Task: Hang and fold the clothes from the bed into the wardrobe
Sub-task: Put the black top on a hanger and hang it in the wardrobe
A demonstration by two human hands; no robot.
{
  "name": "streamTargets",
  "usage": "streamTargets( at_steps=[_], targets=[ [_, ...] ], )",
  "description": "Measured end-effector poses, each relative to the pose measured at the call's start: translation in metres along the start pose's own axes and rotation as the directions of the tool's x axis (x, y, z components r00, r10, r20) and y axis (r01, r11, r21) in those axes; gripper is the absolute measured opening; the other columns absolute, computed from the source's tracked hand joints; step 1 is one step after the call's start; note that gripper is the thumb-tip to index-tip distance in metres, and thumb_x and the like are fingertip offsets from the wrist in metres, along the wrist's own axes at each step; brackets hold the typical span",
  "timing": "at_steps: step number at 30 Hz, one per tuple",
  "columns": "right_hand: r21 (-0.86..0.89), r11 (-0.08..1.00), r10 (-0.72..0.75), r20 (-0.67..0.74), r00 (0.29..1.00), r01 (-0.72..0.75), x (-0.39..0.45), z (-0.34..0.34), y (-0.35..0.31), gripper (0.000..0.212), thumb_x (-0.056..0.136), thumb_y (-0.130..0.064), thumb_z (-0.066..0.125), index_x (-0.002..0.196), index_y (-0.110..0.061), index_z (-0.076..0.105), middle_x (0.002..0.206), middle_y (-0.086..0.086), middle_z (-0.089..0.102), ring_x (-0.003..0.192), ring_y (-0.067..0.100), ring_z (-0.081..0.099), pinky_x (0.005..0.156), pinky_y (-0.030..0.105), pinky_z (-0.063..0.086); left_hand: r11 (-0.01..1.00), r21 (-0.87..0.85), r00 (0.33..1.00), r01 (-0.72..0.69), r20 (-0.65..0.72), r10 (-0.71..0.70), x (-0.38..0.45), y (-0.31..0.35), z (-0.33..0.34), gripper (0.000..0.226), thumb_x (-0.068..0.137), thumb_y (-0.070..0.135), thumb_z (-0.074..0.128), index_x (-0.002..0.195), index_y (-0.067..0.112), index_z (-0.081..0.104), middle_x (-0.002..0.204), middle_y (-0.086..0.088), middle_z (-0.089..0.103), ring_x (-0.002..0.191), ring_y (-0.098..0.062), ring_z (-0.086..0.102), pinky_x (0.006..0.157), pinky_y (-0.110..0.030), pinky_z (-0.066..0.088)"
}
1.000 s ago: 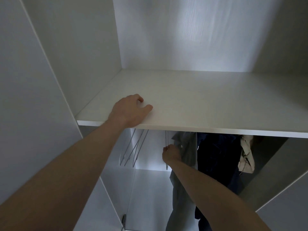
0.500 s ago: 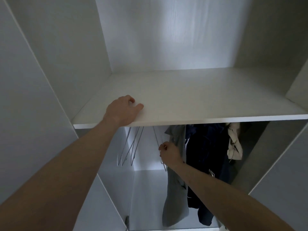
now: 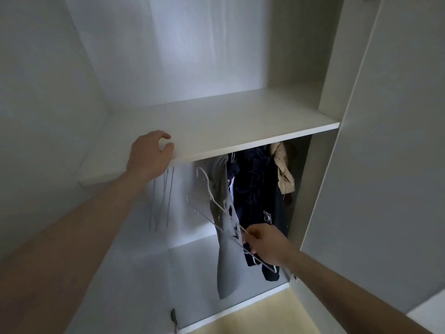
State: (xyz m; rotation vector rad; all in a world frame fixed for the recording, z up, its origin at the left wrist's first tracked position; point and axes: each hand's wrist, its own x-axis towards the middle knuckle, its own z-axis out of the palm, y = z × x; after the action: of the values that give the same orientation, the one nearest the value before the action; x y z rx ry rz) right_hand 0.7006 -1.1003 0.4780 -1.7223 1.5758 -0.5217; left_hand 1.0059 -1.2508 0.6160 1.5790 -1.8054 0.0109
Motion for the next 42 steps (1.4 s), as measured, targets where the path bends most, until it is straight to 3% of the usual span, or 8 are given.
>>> streamTargets(
  at_steps=[5, 10, 17, 21, 27, 31, 34, 42],
  targets=[
    [-0.075, 0.992, 0.096, -0.097, 0.991, -0.103, -0.084, -0.003, 0.016, 0.029, 0.103, -0.027, 0.050, 0.085, -0.034, 0.071, 0.066, -0.013, 0.065, 0.058, 0.001, 0.058, 0.058, 0.016, 0.044, 0.924, -0.251, 0.943, -0.287, -0.243, 0.227, -0.049, 0.056, 0.023, 0.024, 0.083, 0.013, 0.057, 0.105, 0.013, 0.066, 0.118, -0.003, 0.068, 0.111, -0.026, 0.060, 0.103, -0.045, 0.043],
    [0.017, 0.974, 0.223, -0.206, 0.953, -0.224, -0.176, -0.003, 0.039, 0.030, 0.103, -0.034, 0.052, 0.080, -0.039, 0.070, 0.069, -0.010, 0.070, 0.047, -0.001, 0.052, 0.050, 0.012, 0.038, 0.812, -0.508, 0.946, -0.288, -0.285, 0.157, -0.132, 0.105, 0.059, 0.022, 0.082, 0.005, 0.054, 0.098, 0.016, 0.064, 0.105, 0.006, 0.064, 0.101, -0.015, 0.057, 0.093, -0.023, 0.040],
    [0.065, 0.917, 0.391, -0.347, 0.853, -0.394, -0.316, -0.002, 0.074, 0.025, 0.103, -0.040, 0.049, 0.089, -0.040, 0.070, 0.069, -0.013, 0.067, 0.055, 0.003, 0.053, 0.054, 0.016, 0.037, 0.742, -0.668, 0.982, 0.061, 0.175, 0.077, -0.266, 0.130, 0.111, 0.041, 0.082, -0.005, 0.054, 0.103, 0.029, 0.064, 0.107, -0.001, 0.059, 0.099, -0.022, 0.057, 0.084, -0.033, 0.053],
    [0.096, 0.881, 0.460, -0.405, 0.790, -0.464, -0.400, 0.007, 0.088, 0.023, 0.103, -0.043, 0.050, 0.090, -0.043, 0.069, 0.061, -0.023, 0.061, 0.059, 0.001, 0.054, 0.058, 0.014, 0.040, 0.787, -0.607, 0.825, -0.110, 0.387, 0.413, -0.325, 0.155, 0.124, 0.059, 0.076, -0.014, 0.068, 0.128, 0.012, 0.061, 0.132, -0.004, 0.058, 0.121, -0.027, 0.053, 0.104, -0.046, 0.046],
    [0.147, 0.815, 0.557, -0.466, 0.688, -0.560, -0.532, 0.024, 0.106, 0.019, 0.101, -0.046, 0.052, 0.094, -0.048, 0.070, 0.071, -0.023, 0.060, 0.063, 0.005, 0.049, 0.060, 0.018, 0.040, 0.719, -0.613, 0.617, -0.327, 0.438, 0.654, -0.397, 0.222, 0.128, 0.073, 0.077, 0.006, 0.081, 0.142, 0.021, 0.051, 0.149, 0.000, 0.046, 0.137, -0.023, 0.037, 0.111, -0.030, 0.029],
    [0.256, 0.756, 0.636, -0.506, 0.583, -0.602, -0.636, 0.045, 0.118, 0.020, 0.101, -0.044, 0.051, 0.096, -0.047, 0.070, 0.071, -0.020, 0.058, 0.057, 0.008, 0.044, 0.056, 0.020, 0.035, 0.615, -0.668, 0.491, -0.420, 0.402, 0.773, -0.455, 0.296, 0.123, 0.025, 0.082, 0.012, 0.077, 0.100, 0.026, 0.068, 0.110, 0.005, 0.067, 0.110, -0.028, 0.061, 0.096, -0.045, 0.045],
    [0.335, 0.703, 0.686, -0.553, 0.473, -0.628, -0.720, 0.066, 0.127, 0.019, 0.100, -0.043, 0.054, 0.094, -0.045, 0.072, 0.075, -0.005, 0.062, 0.058, 0.008, 0.045, 0.060, 0.025, 0.039, 0.672, -0.679, 0.422, -0.294, 0.538, 0.729, -0.522, 0.345, 0.113, 0.025, 0.088, 0.017, 0.078, 0.074, 0.032, 0.064, 0.080, 0.017, 0.069, 0.088, -0.019, 0.068, 0.074, -0.035, 0.047],
    [0.513, 0.519, 0.782, -0.609, 0.137, -0.683, -0.930, 0.136, 0.150, 0.018, 0.093, -0.045, 0.062, 0.090, -0.032, 0.075, 0.080, -0.014, 0.070, 0.078, 0.003, 0.060, 0.068, 0.017, 0.044, 0.594, -0.794, 0.117, -0.126, 0.583, 0.804, -0.722, 0.459, 0.068, 0.020, 0.089, 0.024, 0.075, 0.074, 0.020, 0.062, 0.057, 0.005, 0.056, 0.056, -0.007, 0.048, 0.055, -0.020, 0.036]
  ],
)
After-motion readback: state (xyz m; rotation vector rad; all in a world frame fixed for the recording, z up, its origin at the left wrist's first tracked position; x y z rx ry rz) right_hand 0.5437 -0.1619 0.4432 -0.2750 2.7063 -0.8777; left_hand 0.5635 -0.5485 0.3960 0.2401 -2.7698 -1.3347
